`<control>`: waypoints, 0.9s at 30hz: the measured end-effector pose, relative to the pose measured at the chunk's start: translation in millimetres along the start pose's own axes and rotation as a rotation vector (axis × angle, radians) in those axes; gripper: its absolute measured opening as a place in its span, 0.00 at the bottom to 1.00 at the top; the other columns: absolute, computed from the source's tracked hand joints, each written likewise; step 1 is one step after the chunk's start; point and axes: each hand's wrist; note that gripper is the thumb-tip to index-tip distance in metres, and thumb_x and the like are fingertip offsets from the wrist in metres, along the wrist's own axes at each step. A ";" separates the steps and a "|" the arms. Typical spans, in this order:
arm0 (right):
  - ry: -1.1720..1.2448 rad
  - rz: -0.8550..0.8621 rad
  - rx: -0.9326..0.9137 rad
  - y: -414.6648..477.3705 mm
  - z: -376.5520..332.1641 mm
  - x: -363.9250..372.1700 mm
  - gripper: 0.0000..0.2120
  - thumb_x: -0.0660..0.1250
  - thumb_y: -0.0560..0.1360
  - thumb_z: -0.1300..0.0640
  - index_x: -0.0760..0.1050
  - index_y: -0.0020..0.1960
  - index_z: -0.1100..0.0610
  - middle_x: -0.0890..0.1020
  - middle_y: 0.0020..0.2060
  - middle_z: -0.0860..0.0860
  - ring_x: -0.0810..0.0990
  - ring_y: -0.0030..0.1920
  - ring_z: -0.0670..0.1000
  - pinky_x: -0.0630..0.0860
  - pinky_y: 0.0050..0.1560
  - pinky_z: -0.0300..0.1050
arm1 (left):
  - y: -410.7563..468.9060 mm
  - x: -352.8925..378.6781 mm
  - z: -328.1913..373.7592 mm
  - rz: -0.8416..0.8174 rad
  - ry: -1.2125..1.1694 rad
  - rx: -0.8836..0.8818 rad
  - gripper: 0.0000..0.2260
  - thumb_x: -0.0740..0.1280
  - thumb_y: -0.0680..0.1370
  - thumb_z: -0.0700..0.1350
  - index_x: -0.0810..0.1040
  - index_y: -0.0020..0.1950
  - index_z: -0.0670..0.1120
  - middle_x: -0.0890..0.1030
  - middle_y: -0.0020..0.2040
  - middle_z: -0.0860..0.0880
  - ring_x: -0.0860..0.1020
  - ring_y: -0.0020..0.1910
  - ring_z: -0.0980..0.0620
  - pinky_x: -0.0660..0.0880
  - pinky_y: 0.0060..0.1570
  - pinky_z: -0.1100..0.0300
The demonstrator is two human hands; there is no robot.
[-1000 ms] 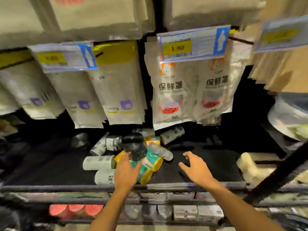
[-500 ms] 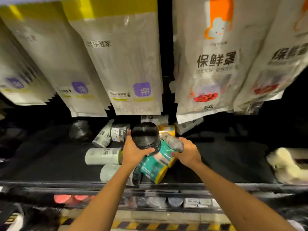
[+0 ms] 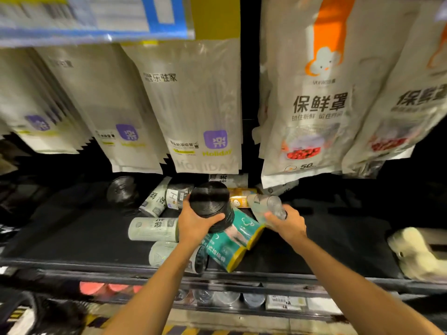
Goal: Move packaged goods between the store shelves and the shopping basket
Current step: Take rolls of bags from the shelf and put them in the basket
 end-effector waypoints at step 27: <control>0.257 -1.015 -0.216 -184.9 -86.4 79.1 0.10 0.64 0.77 0.55 0.76 0.56 0.58 0.82 0.47 0.55 0.82 0.31 0.44 0.72 0.24 0.32 | -278.1 -187.8 -58.3 0.802 -0.049 -0.296 0.47 0.83 0.57 0.48 0.65 0.72 0.46 0.74 0.67 0.48 0.71 0.66 0.48 0.66 0.66 0.54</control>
Point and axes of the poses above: each hand's wrist, its own y-axis towards the middle knuckle, its own x-axis out of the palm, z = x × y
